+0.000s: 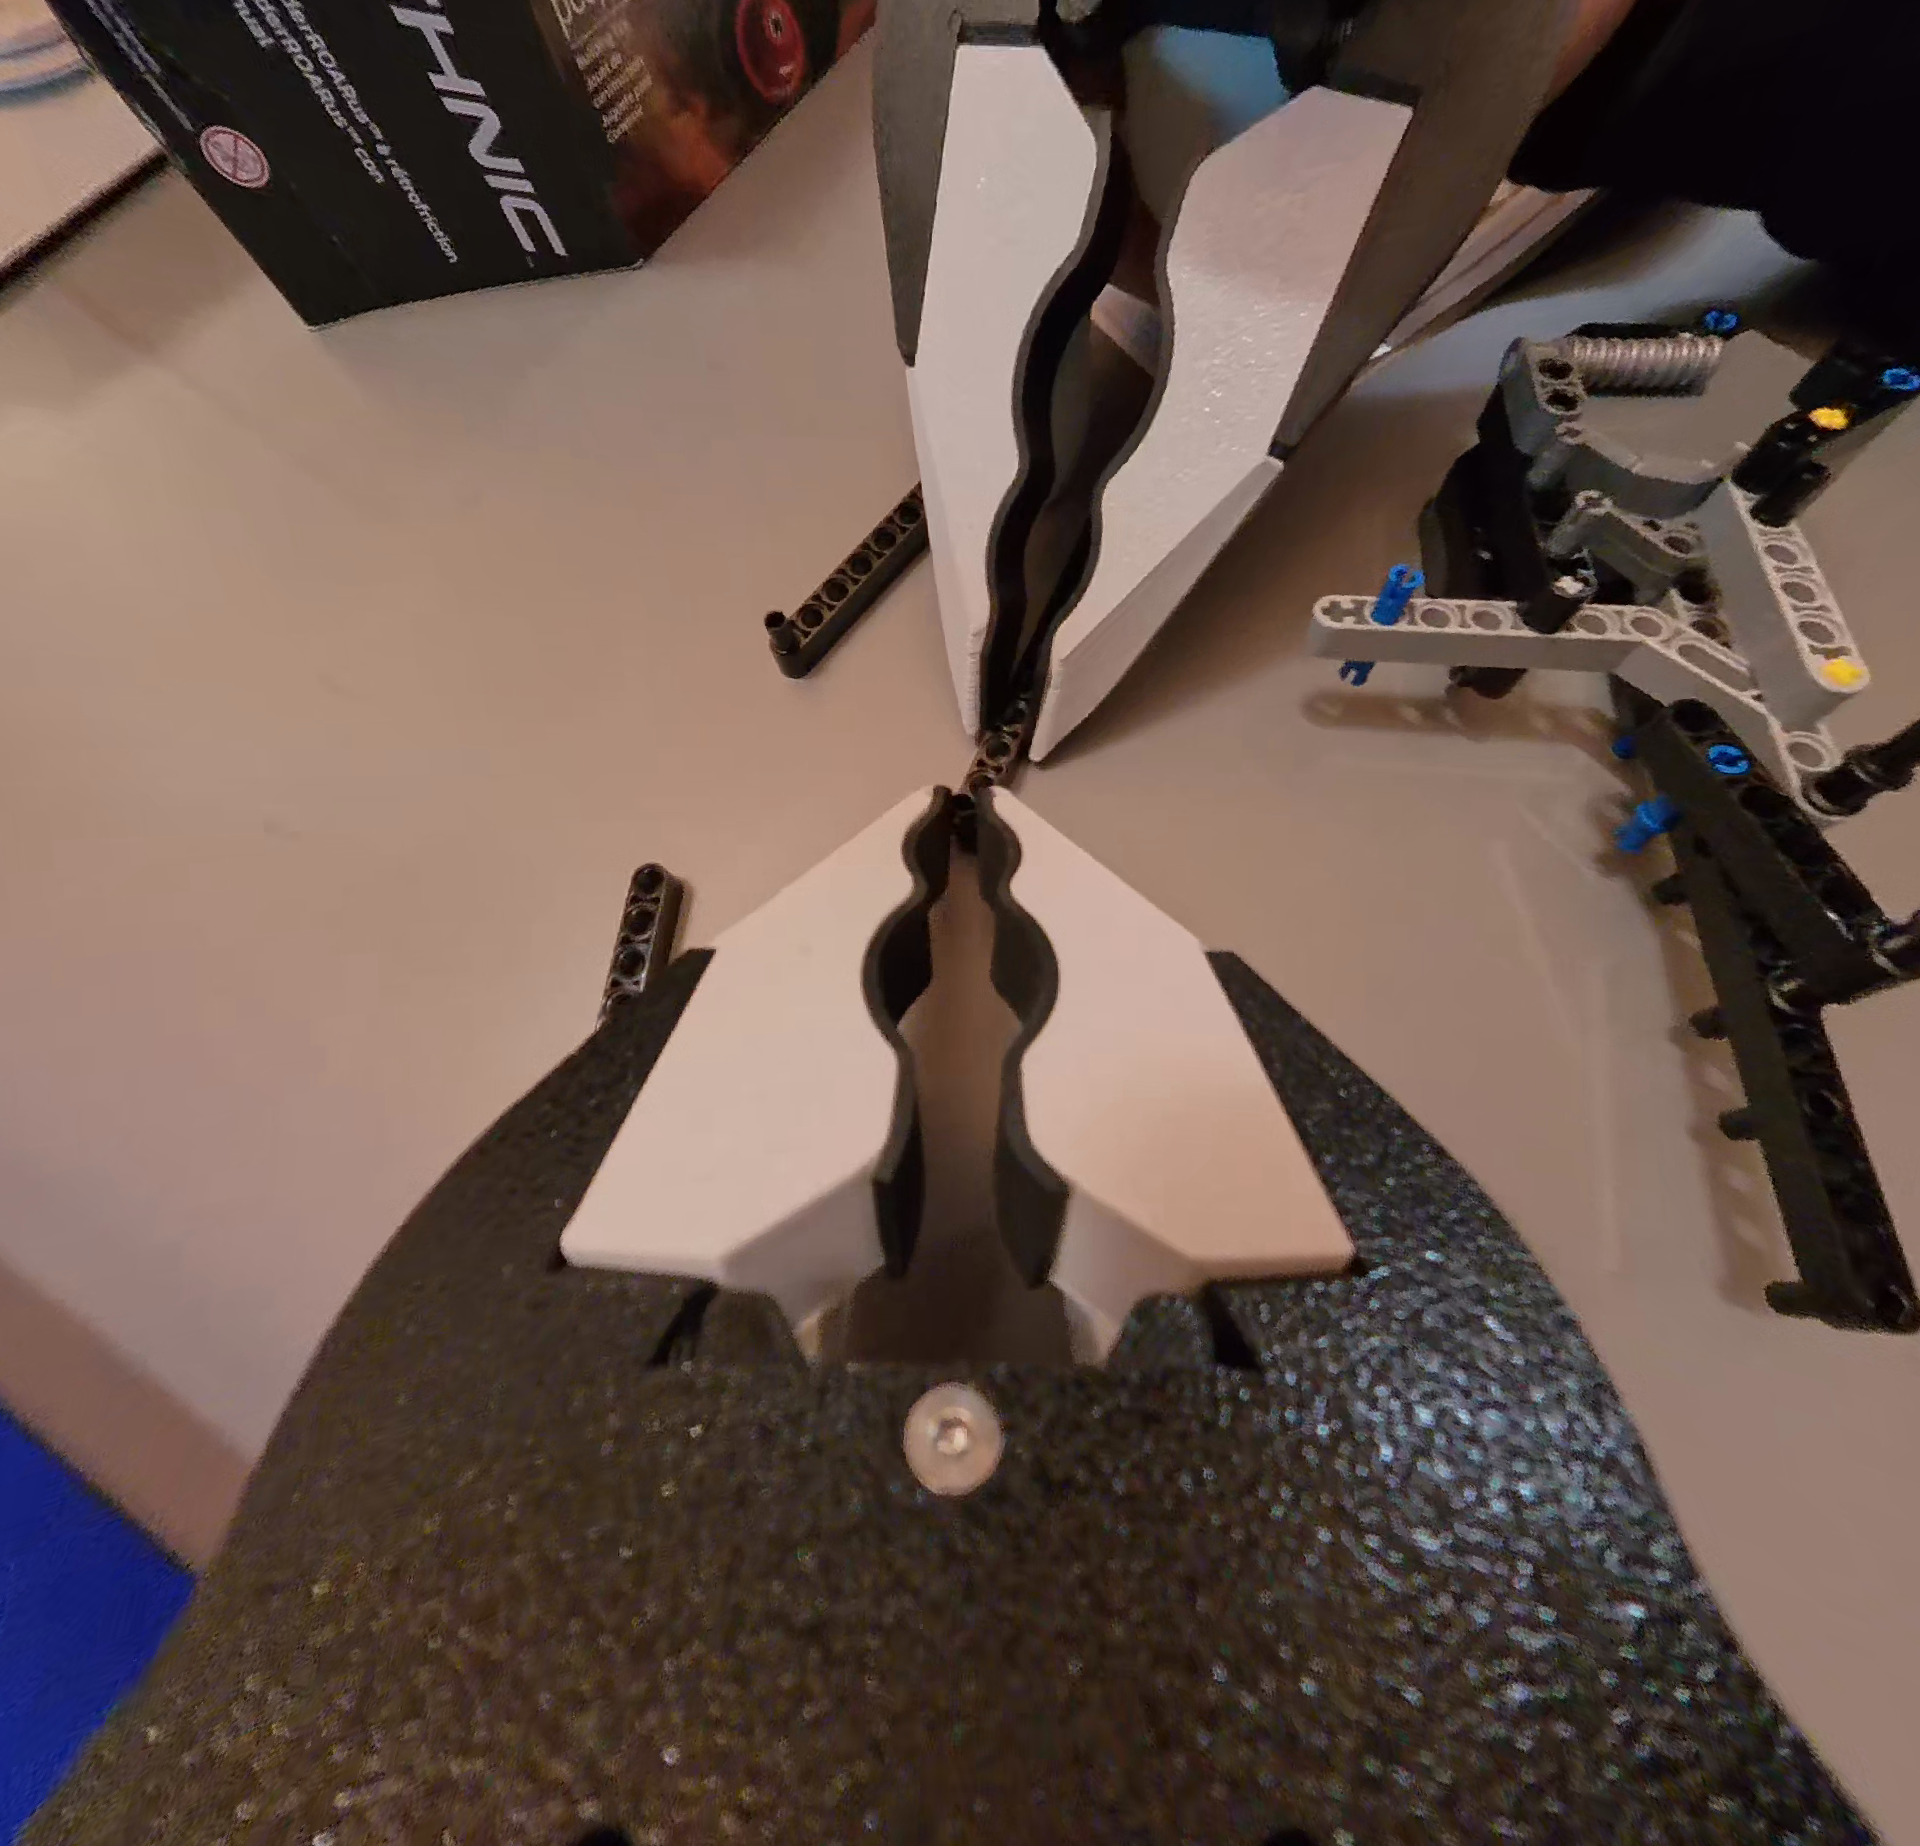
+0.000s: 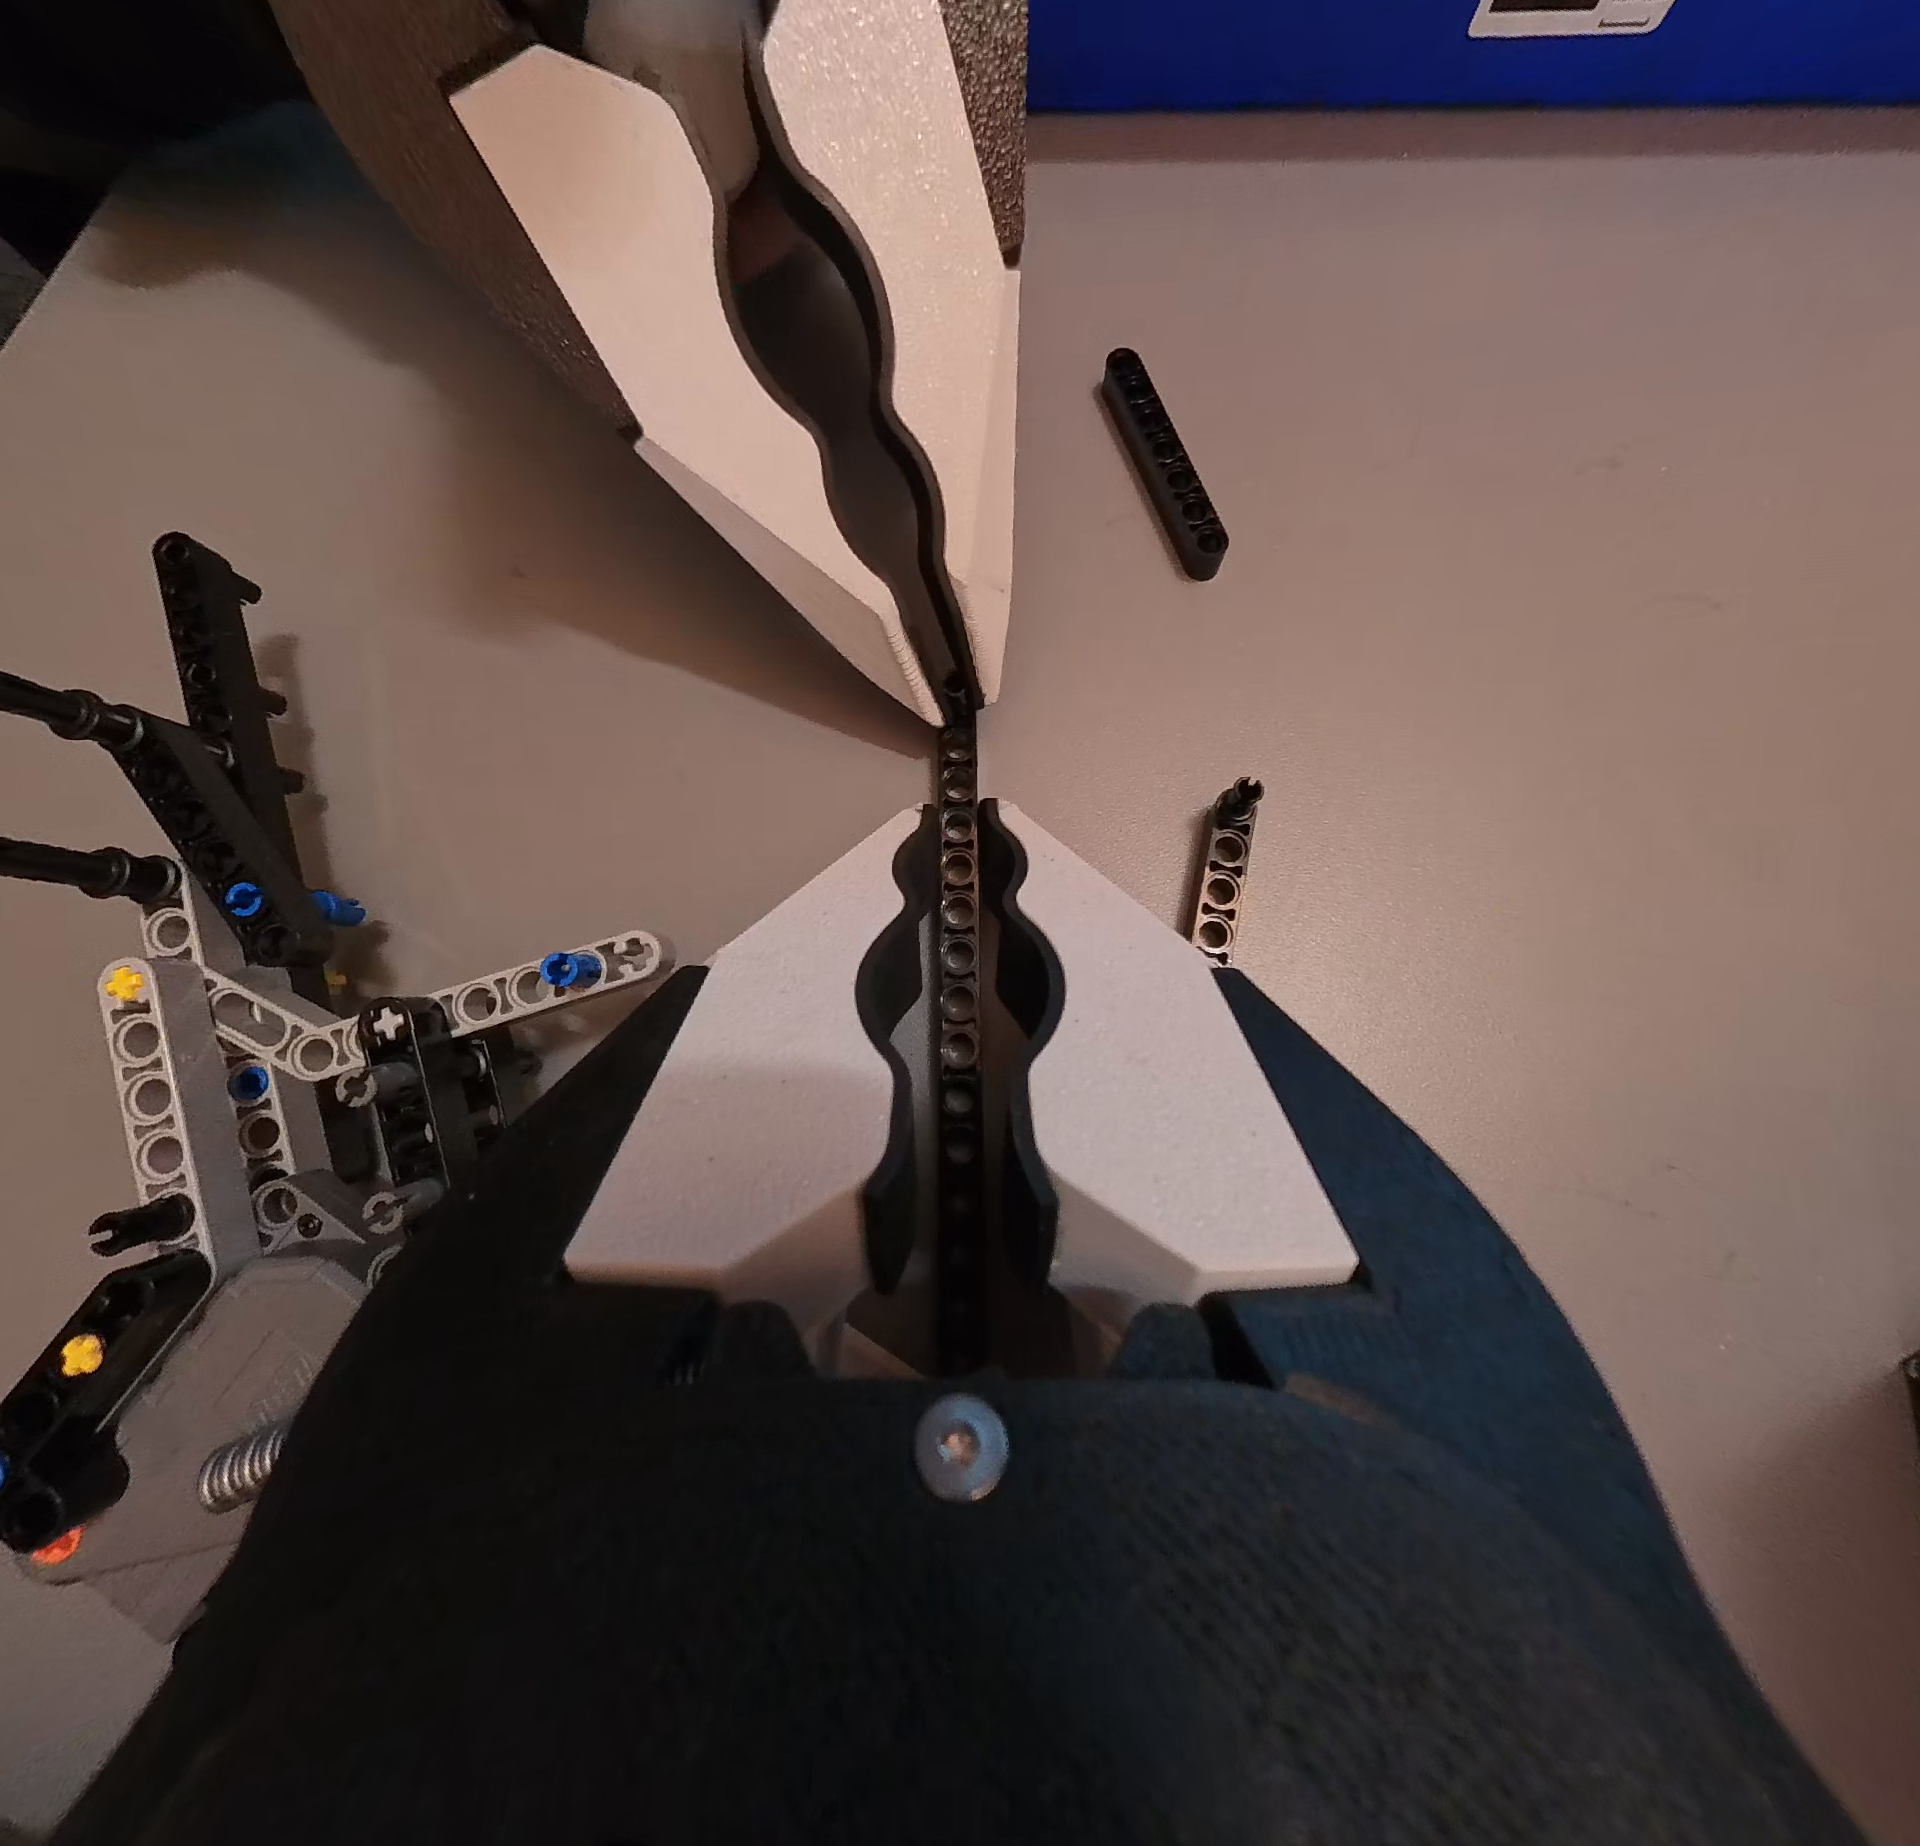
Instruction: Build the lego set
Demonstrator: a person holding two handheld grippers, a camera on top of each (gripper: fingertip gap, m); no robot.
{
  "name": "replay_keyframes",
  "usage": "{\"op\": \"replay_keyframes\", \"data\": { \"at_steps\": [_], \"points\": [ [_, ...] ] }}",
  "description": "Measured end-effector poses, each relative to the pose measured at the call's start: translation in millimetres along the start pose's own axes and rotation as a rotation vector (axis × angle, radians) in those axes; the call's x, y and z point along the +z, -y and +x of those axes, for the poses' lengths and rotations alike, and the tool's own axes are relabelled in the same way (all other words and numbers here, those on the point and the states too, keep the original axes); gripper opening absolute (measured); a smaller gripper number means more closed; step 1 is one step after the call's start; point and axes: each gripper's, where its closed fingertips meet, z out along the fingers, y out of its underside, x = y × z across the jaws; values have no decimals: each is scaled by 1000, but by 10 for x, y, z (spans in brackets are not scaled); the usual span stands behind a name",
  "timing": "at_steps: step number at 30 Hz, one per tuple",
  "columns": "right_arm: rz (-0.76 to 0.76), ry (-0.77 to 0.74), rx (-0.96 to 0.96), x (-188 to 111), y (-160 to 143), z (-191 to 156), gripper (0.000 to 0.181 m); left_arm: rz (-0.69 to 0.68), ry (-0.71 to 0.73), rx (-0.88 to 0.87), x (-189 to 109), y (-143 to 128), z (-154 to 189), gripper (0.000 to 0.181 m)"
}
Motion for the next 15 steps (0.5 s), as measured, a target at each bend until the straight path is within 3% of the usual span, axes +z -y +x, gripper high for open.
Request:
{"op": "replay_keyframes", "data": {
  "at_steps": [9, 13, 15],
  "points": [
    [1, 2, -1, 1, 3, -3, 5, 24, -58, -40, -28, 15, 19, 3],
    [2, 8, -19, -9, 4, -30, 7, 348, 35, -160, -343, 375, -217, 3],
    [25, 3, -28, -40, 34, -45, 12, 353, 100, -209, -377, 348, -360, 3]
  ]
}}
